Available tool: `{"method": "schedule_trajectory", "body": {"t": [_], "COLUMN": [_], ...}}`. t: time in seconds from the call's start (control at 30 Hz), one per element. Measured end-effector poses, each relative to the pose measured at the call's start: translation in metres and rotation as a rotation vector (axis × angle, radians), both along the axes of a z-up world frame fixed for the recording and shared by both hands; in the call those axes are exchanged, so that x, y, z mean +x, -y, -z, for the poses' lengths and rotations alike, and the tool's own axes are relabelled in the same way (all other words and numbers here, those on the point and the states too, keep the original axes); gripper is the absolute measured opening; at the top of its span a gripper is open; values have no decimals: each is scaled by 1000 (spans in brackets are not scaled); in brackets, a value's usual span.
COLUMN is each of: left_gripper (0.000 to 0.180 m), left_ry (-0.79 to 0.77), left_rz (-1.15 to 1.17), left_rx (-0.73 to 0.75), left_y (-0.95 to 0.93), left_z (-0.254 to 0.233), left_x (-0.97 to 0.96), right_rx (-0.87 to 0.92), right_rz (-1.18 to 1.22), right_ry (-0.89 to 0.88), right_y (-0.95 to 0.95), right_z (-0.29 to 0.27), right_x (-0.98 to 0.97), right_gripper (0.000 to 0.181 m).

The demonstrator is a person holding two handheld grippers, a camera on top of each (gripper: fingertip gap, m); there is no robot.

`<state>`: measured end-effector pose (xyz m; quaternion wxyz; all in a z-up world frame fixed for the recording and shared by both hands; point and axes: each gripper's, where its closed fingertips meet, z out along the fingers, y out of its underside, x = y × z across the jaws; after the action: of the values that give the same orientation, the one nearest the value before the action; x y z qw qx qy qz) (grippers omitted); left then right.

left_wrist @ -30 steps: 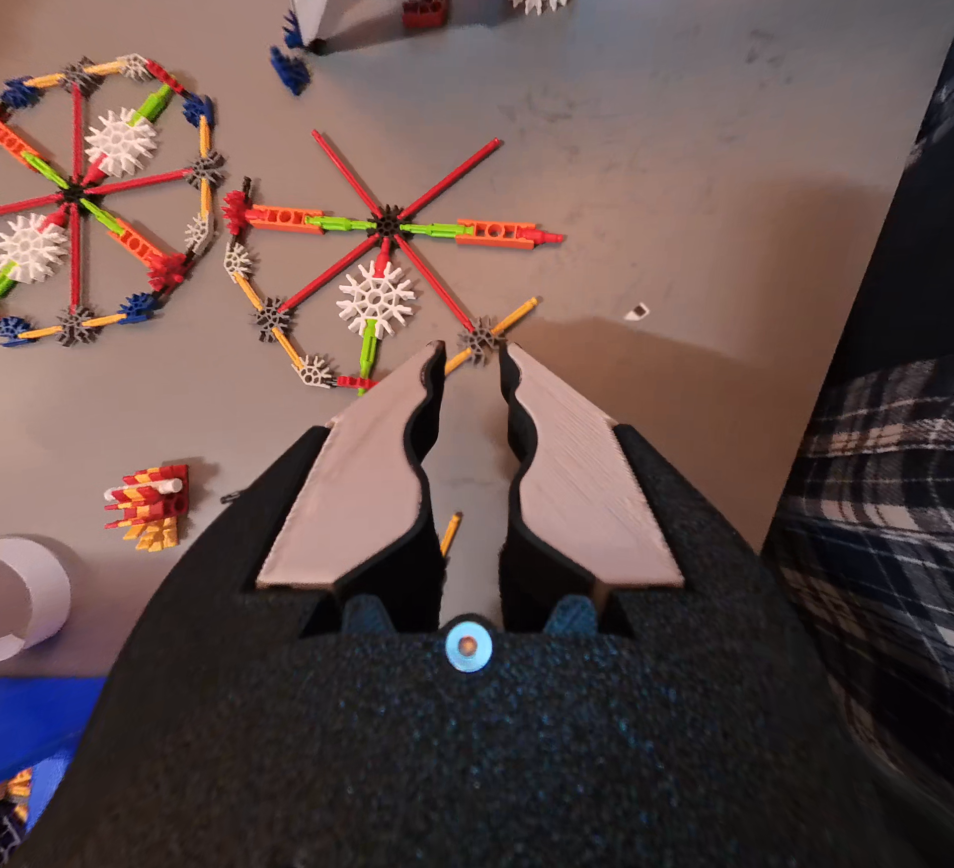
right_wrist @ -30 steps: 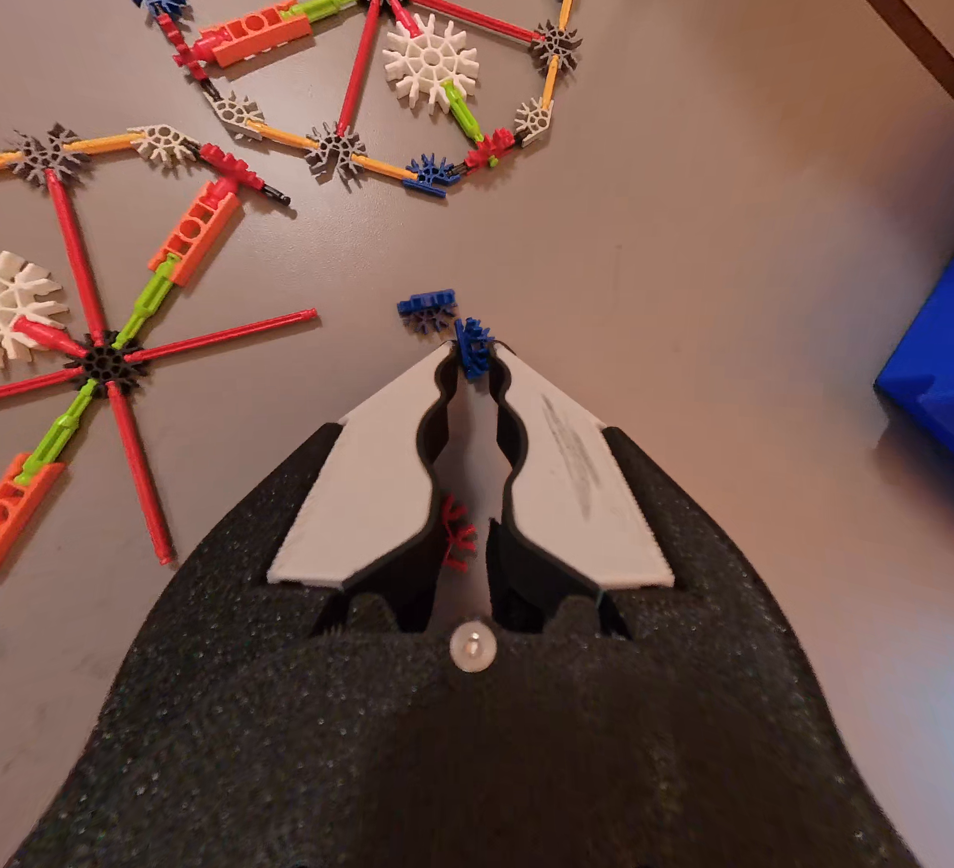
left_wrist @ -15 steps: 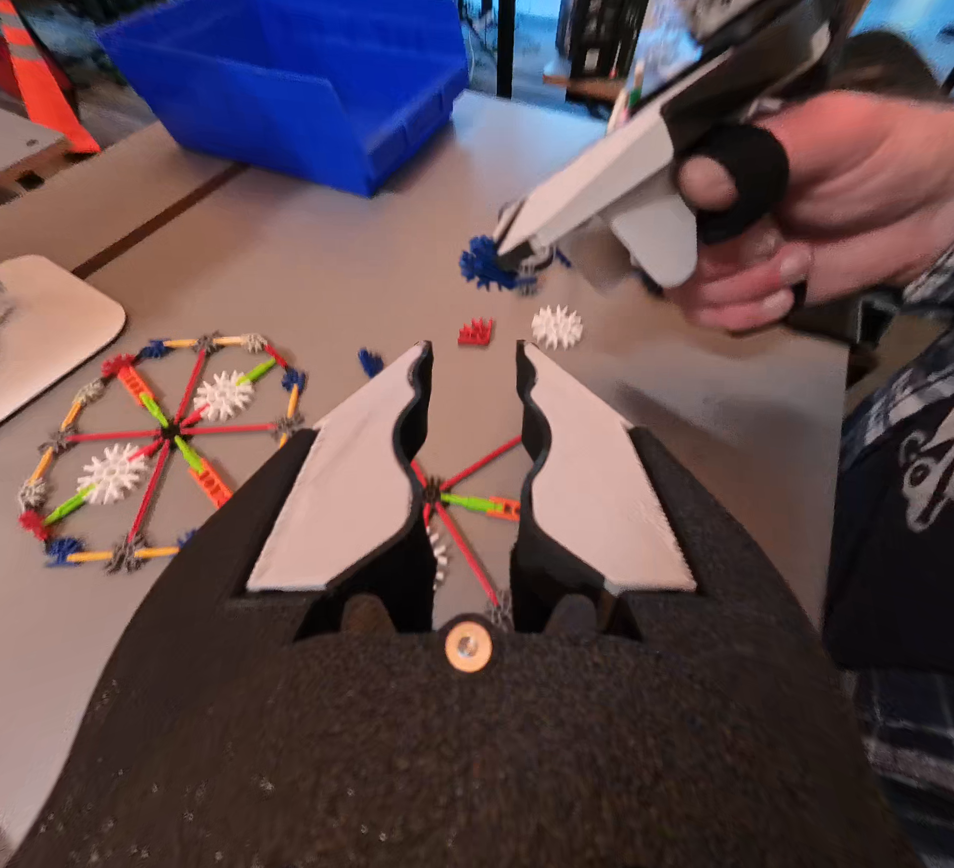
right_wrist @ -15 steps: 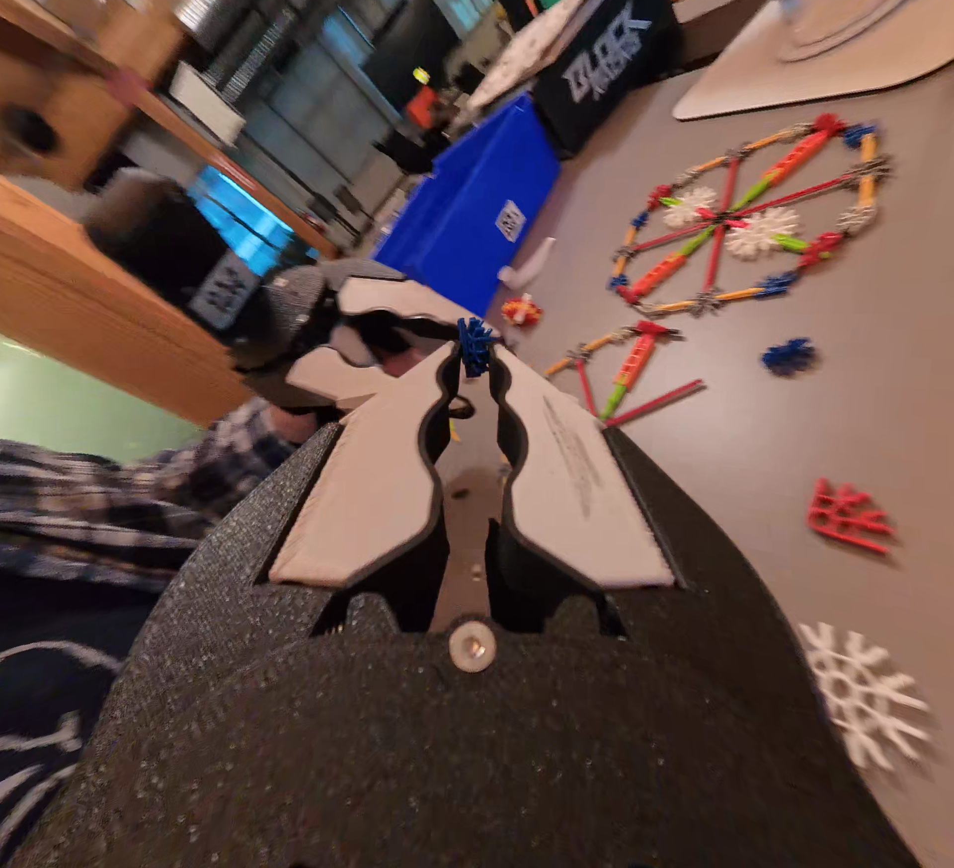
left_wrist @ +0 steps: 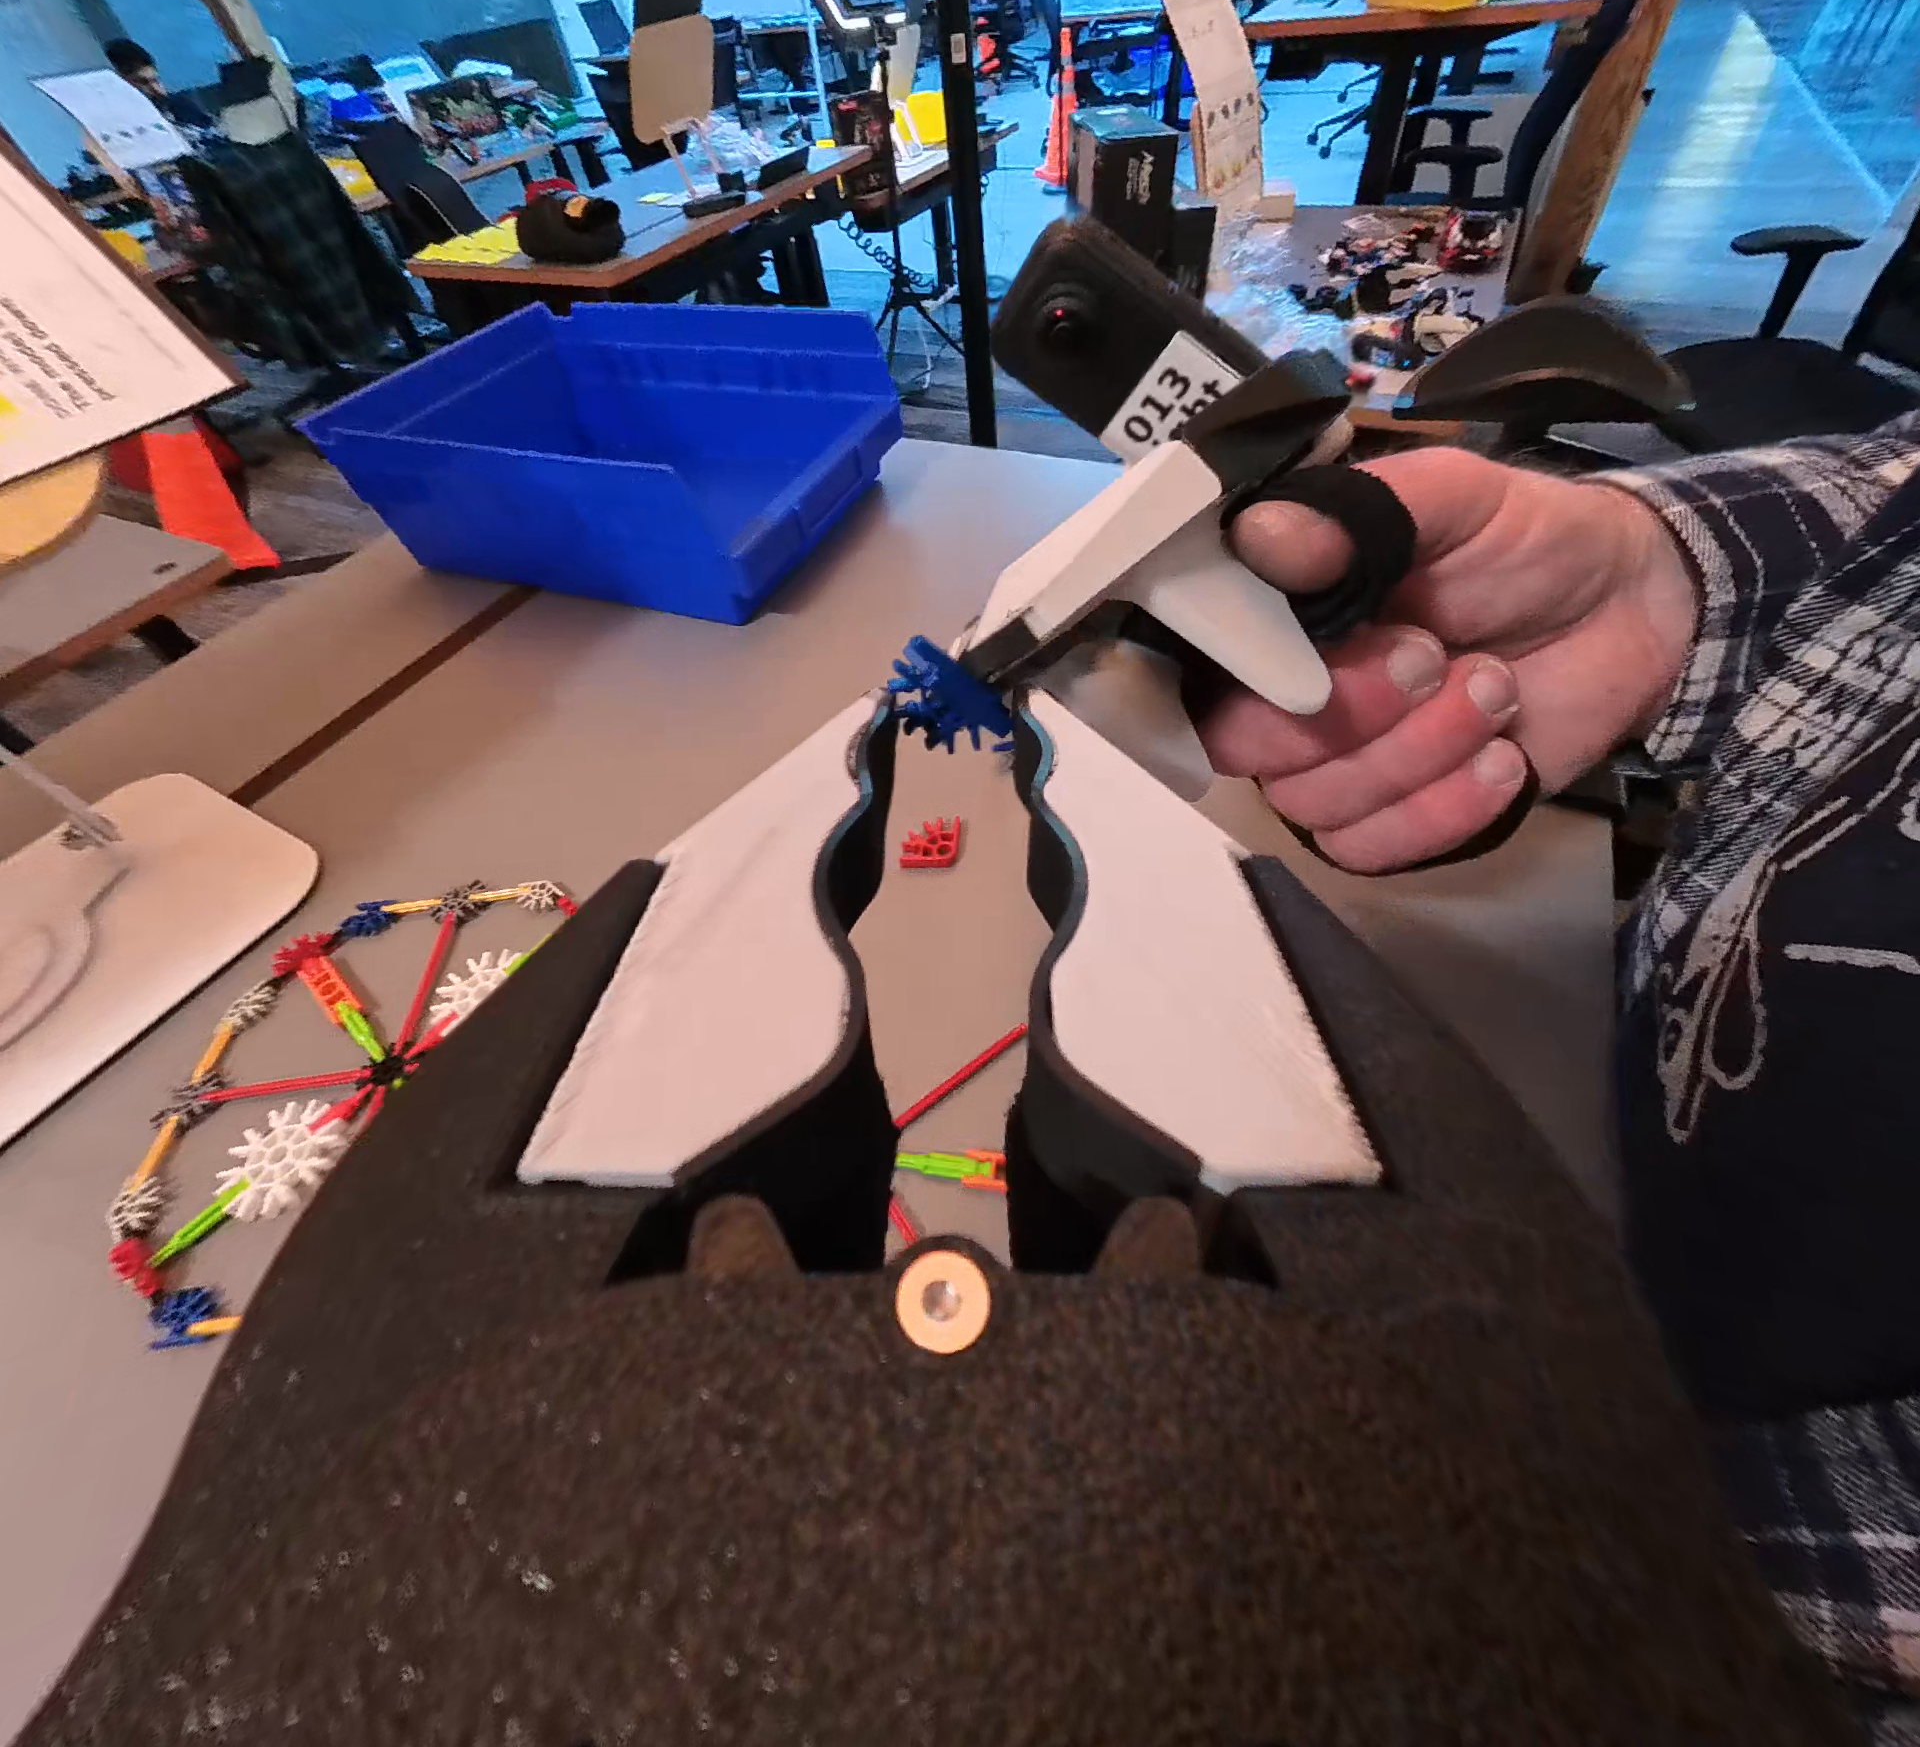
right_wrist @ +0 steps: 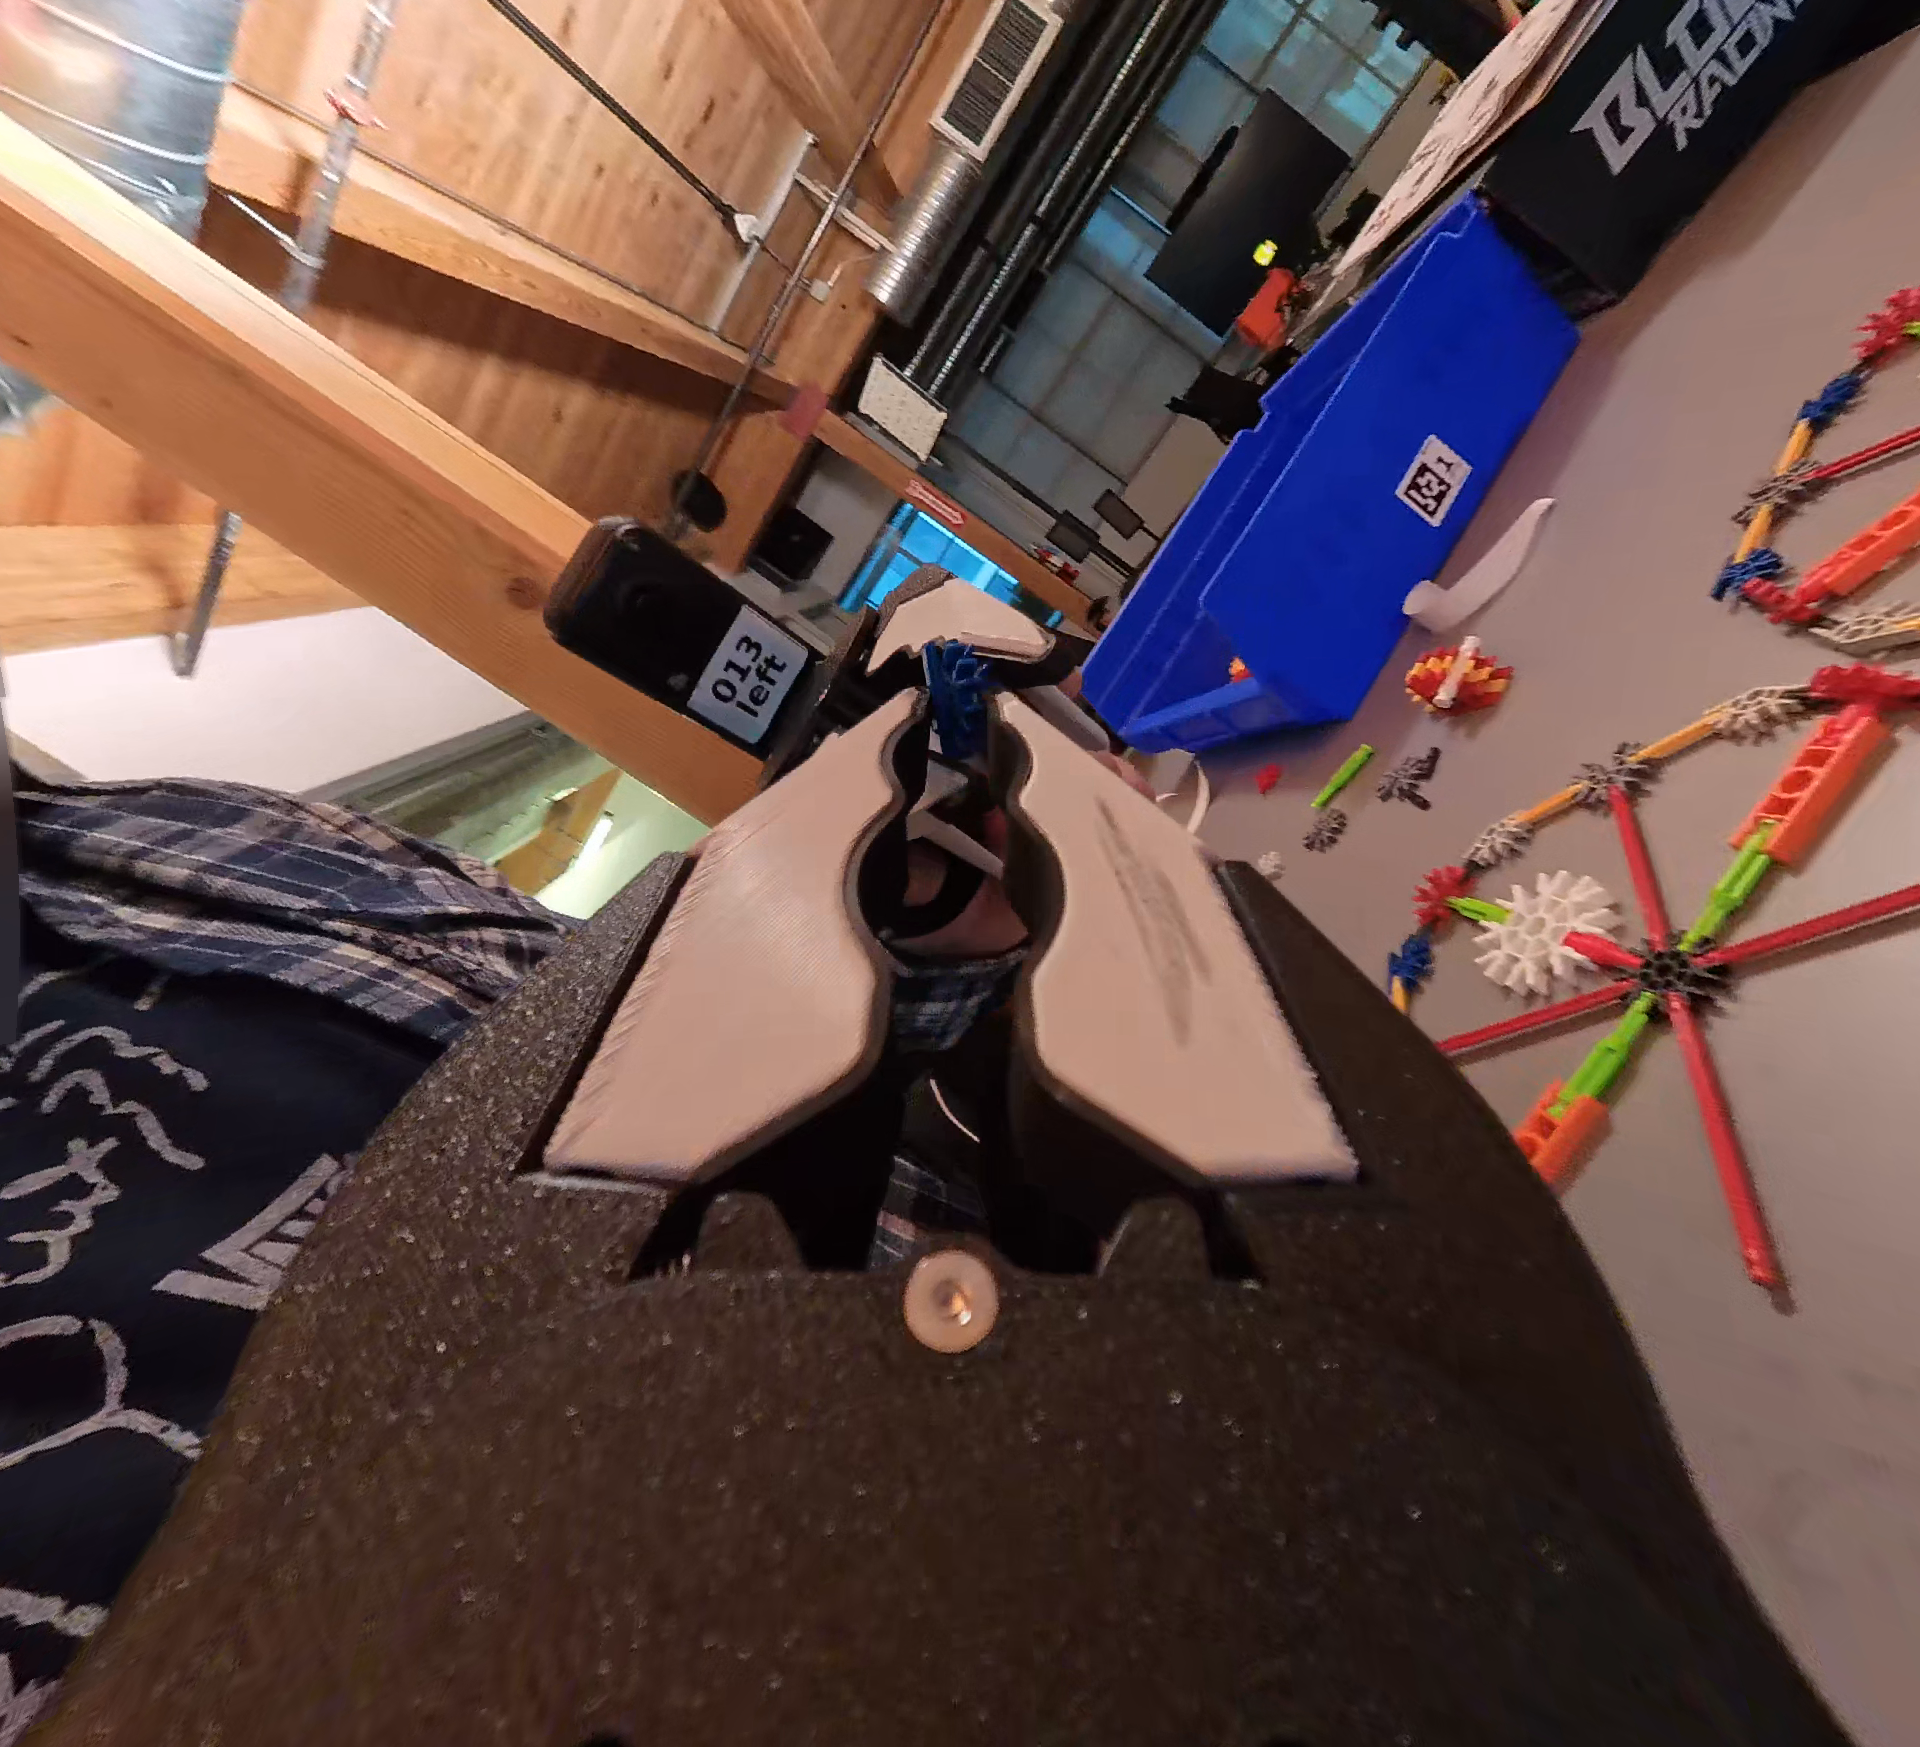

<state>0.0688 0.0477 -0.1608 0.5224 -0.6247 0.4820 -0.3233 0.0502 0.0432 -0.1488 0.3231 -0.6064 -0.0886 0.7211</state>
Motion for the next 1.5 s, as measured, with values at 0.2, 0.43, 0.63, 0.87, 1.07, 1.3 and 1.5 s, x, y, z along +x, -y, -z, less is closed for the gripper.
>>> {"method": "schedule_trajectory", "body": {"t": [0.2,0.43,0.63,0.87,1.07,1.3,1.5], "left_gripper": [19,19,18,16,16,11,11], "left_ry": [-70,17,197,331,275,171,93], "left_rz": [-25,64,186,276,277,324,357], "left_rx": [48,-89,-313,-394,-346,-268,-234], "left_y": [0,6,13,19,22,36,50], "left_z": [-5,-6,-8,-22,-21,-21,-14], "left_x": [0,5,11,13,13,7,7], "right_rx": [-34,126,176,402,493,656,714], "right_rz": [-25,39,55,151,152,106,13], "right_ry": [-100,69,206,429,511,599,623], "right_y": [1,4,6,11,16,30,45], "right_z": [-7,-7,-6,-18,-18,-15,-9], "right_x": [1,6,9,11,12,17,17], "right_gripper": [8,2,2,0,0,1,2]}}
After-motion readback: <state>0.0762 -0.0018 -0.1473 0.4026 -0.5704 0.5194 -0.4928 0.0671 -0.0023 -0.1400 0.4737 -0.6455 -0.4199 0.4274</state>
